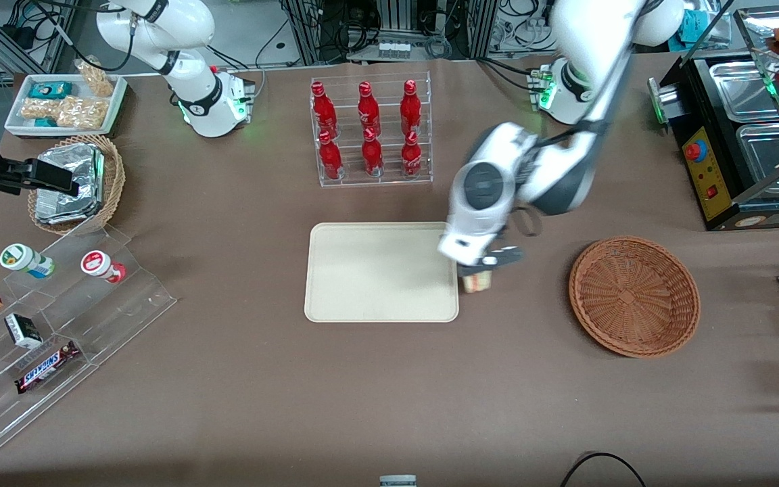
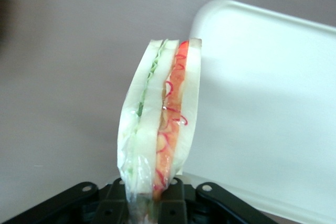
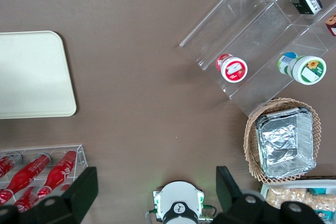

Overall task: Place sandwich from basket to tray
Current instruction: 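Carry the held sandwich over to the cream tray, then lower the sandwich onto the tray and open the left gripper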

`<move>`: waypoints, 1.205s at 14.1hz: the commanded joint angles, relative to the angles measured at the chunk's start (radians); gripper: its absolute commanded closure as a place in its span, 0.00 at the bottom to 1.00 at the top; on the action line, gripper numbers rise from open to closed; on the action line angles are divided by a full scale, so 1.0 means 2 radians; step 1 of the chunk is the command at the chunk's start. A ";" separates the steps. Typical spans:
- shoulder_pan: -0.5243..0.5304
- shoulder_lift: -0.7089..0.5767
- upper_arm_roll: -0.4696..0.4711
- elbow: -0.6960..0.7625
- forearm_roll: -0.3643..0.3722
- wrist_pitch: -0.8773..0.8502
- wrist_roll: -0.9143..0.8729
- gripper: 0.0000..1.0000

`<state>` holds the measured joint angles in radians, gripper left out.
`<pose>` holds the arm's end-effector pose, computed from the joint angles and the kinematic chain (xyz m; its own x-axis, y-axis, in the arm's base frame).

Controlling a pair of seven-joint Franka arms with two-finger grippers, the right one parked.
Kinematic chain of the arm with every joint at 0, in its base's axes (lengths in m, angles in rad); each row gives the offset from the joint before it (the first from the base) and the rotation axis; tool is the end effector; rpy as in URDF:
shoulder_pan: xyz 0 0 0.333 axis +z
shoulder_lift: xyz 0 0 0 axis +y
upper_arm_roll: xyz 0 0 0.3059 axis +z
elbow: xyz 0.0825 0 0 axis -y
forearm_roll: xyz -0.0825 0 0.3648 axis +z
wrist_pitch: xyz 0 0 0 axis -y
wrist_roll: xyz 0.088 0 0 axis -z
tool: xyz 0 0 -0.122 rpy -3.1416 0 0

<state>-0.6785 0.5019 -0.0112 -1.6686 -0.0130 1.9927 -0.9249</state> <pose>0.4875 -0.4026 0.2881 0.9619 0.2461 -0.1193 0.2303 -0.9642 -0.1316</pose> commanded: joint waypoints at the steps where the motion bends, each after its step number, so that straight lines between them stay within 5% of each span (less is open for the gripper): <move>1: -0.020 0.076 0.000 0.093 -0.015 -0.018 -0.008 0.87; 9: -0.050 0.141 -0.027 0.168 -0.018 -0.005 -0.023 0.84; 10: -0.051 0.143 -0.027 0.168 -0.018 -0.002 -0.025 0.76; 11: -0.051 0.147 -0.027 0.168 -0.018 -0.001 -0.025 0.52; 13: -0.052 0.153 -0.033 0.169 -0.016 0.007 -0.025 0.30; 14: -0.051 0.152 -0.034 0.169 -0.015 0.009 -0.025 0.00; 17: -0.048 0.139 -0.031 0.173 -0.013 0.005 -0.023 0.00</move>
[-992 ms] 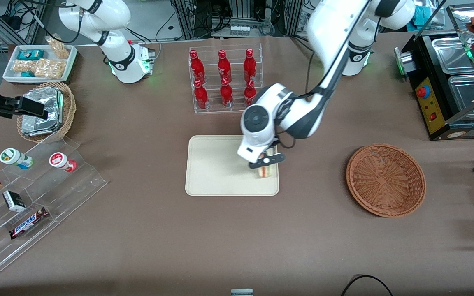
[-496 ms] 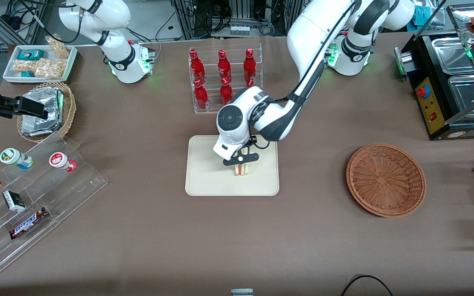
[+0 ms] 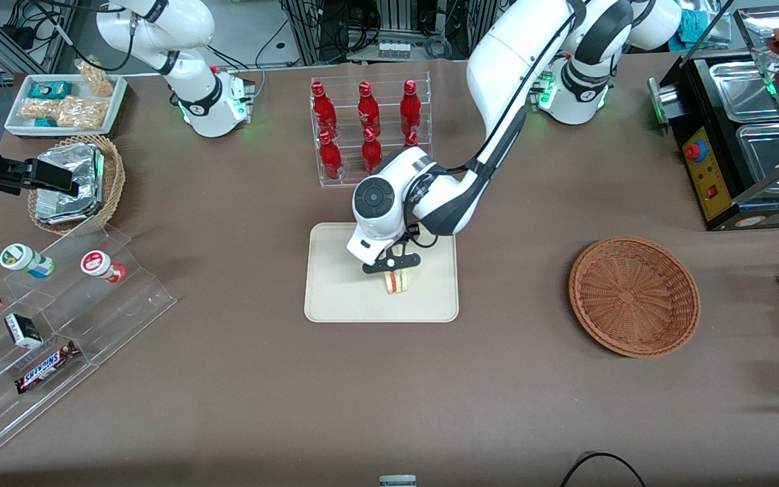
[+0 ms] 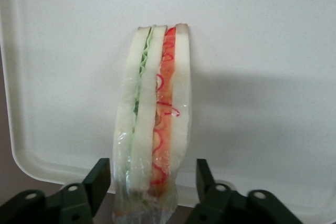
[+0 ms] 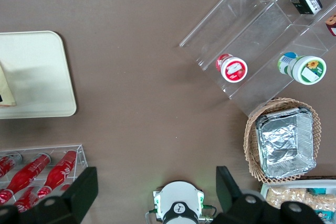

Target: Place sandwich from basket to tray

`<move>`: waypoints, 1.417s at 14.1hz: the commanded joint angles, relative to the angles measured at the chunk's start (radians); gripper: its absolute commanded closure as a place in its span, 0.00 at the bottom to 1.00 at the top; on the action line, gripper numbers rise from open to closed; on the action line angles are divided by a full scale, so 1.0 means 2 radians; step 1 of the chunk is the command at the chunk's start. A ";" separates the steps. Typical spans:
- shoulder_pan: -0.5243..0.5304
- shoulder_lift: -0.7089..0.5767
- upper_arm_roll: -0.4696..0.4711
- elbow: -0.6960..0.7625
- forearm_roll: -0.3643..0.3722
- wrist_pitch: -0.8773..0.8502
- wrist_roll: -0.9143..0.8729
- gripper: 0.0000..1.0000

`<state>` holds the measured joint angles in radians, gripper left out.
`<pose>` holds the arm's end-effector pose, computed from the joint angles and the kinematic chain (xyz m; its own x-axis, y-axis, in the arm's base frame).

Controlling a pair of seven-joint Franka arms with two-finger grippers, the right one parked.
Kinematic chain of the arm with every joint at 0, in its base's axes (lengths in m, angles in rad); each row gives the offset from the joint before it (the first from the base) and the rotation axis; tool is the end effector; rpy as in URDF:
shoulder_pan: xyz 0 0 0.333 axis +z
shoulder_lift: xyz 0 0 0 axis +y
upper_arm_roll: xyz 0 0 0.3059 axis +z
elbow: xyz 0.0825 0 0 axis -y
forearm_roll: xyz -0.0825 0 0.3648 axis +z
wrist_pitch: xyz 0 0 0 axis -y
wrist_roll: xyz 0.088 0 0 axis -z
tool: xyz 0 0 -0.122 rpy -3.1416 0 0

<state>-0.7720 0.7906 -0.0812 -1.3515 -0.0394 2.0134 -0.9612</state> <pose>0.4655 -0.5212 0.2309 0.9777 0.1492 -0.1475 0.1429 -0.9883 -0.0528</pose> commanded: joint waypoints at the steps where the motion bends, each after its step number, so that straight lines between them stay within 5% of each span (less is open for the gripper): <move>1: 0.000 -0.019 0.005 0.016 0.003 -0.007 -0.003 0.00; 7: 0.078 -0.138 0.019 0.006 -0.003 -0.124 0.011 0.00; 15: 0.285 -0.263 0.020 -0.006 0.004 -0.342 0.248 0.00; 20: 0.323 -0.297 0.020 -0.003 0.056 -0.414 0.352 0.00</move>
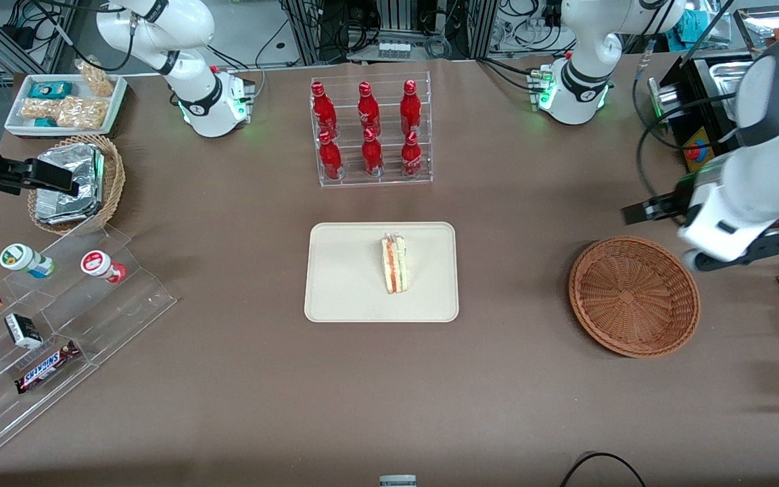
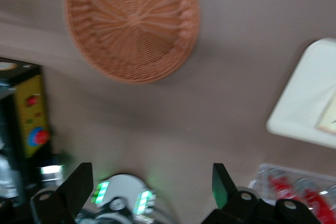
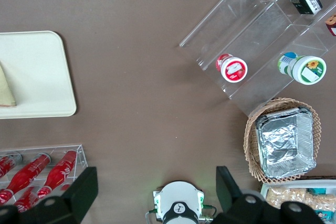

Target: Place sandwich from basket to tray

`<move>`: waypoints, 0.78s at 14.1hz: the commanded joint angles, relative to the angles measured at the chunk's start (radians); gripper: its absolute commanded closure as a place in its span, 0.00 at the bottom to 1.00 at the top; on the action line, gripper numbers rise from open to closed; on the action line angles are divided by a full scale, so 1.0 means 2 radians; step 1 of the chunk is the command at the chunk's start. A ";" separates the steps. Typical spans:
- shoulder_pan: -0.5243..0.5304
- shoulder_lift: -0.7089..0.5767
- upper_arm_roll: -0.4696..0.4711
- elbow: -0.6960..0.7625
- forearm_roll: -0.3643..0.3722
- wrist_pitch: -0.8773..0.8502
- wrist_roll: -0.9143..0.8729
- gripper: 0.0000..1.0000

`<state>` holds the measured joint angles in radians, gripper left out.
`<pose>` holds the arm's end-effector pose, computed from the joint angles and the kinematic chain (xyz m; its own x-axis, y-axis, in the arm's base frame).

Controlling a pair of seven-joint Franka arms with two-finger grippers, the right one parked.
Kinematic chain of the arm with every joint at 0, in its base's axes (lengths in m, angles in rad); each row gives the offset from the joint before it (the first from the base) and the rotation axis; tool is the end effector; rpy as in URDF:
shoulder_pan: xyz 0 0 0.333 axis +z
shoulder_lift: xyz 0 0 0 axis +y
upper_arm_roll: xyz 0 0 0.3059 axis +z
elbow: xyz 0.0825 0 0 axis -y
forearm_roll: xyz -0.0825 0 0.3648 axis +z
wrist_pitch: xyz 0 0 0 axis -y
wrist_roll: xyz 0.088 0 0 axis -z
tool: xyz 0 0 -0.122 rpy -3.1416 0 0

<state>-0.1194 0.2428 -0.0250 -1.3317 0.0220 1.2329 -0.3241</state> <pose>0.5556 -0.0759 0.5469 0.9303 0.1922 -0.3124 0.1614 -0.9793 -0.1218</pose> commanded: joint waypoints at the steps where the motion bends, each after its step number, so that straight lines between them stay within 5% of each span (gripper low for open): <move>1: -0.002 -0.034 -0.007 -0.014 0.027 -0.037 0.053 0.00; 11: 0.013 -0.035 -0.010 -0.001 0.025 -0.034 0.039 0.00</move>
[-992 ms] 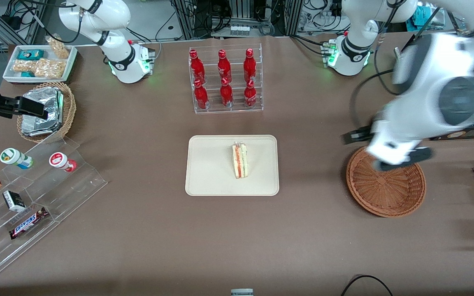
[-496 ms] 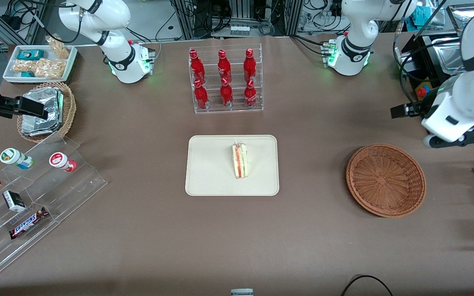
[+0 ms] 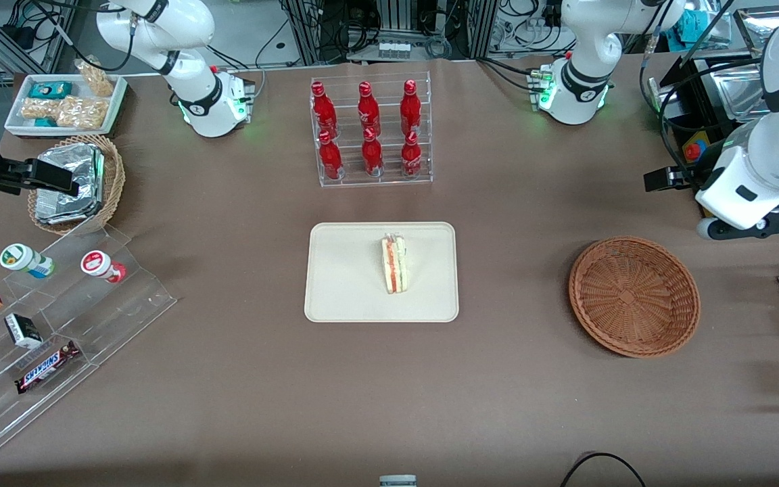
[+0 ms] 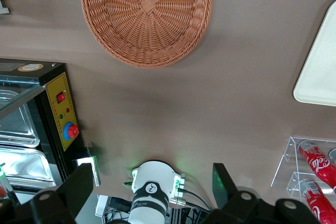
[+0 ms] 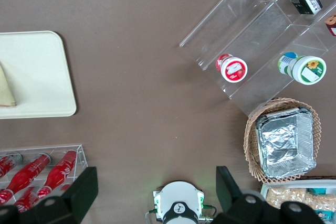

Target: Place sandwich from basket to tray

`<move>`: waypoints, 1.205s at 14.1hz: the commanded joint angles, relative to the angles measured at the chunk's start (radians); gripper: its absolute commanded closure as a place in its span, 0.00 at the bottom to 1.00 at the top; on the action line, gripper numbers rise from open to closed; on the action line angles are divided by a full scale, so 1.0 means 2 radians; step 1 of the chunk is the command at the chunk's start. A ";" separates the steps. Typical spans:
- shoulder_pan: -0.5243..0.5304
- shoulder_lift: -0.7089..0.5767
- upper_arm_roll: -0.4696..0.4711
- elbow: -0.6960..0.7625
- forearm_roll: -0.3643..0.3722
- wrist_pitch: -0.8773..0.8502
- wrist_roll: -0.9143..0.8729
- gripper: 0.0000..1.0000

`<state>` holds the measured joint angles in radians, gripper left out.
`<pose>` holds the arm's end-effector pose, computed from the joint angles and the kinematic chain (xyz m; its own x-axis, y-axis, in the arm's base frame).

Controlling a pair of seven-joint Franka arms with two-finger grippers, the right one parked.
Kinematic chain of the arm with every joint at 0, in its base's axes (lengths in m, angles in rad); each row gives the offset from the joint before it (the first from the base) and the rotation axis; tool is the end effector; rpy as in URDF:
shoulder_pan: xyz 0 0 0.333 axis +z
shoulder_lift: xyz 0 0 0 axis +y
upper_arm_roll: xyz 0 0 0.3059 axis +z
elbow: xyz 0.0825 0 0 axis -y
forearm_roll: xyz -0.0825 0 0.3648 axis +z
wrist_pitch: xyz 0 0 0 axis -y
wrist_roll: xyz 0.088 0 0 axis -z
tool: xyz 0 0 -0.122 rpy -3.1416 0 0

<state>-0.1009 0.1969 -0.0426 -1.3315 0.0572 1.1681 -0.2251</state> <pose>0.5370 -0.0667 0.5698 0.9368 0.1098 -0.3322 0.0713 -0.9895 -0.1261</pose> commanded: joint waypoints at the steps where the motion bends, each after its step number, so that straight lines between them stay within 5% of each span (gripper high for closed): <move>1: 0.008 -0.029 -0.001 -0.007 -0.001 0.003 -0.029 0.00; 5: 0.050 -0.052 -0.011 -0.024 -0.005 0.015 -0.029 0.00; 7: 0.140 -0.091 -0.080 -0.086 -0.026 0.059 -0.026 0.00; 17: 0.128 -0.114 -0.086 -0.140 -0.020 0.106 -0.029 0.00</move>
<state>0.1571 0.0034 -0.2179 -1.5853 0.0181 1.3606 -0.2732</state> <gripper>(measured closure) 0.000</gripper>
